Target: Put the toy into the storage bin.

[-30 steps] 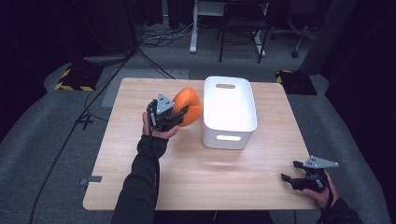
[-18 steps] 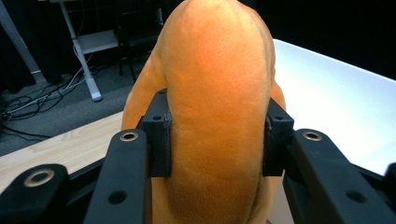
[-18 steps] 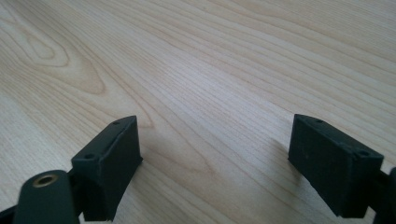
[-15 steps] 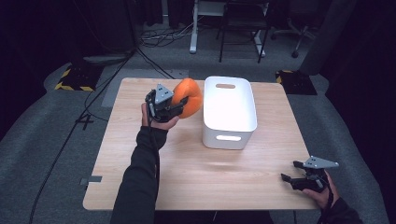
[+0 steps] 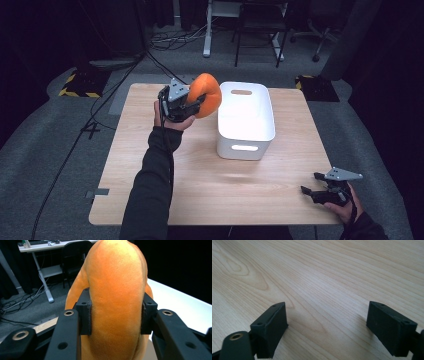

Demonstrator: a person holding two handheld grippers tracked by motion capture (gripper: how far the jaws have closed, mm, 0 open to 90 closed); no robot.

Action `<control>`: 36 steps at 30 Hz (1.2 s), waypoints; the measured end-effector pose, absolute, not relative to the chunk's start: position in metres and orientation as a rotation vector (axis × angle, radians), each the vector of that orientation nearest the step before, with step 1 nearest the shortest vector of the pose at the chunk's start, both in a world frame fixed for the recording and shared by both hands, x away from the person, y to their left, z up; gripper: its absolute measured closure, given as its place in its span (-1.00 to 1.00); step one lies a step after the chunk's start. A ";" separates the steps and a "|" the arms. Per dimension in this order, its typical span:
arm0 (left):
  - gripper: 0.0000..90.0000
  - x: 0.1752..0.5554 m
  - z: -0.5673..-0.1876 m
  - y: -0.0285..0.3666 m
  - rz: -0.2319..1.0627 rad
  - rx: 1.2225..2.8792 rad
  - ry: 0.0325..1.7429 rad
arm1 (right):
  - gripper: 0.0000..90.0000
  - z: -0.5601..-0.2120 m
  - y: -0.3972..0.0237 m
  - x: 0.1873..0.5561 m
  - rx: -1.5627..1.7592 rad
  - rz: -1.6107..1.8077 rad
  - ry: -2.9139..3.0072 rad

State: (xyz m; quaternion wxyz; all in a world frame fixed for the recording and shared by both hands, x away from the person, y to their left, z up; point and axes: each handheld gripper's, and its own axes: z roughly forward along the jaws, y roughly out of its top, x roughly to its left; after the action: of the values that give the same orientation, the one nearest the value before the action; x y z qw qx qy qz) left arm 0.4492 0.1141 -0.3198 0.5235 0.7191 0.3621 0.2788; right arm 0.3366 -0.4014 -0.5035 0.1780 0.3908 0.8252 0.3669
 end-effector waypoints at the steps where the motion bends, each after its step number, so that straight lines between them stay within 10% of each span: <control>1: 0.27 0.449 -0.318 0.113 0.661 1.724 0.866 | -0.63 -0.503 -0.401 0.337 1.105 1.038 2.335; 36: 0.25 0.450 -0.296 0.061 0.618 1.766 0.730 | -0.63 -0.504 -0.401 0.336 1.104 1.039 2.335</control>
State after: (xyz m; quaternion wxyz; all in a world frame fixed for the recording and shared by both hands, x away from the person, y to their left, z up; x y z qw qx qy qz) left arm 0.4497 0.0614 -0.2962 0.5366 0.7420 0.3066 0.2598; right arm 0.3364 -0.4015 -0.5037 0.1777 0.3901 0.8254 0.3672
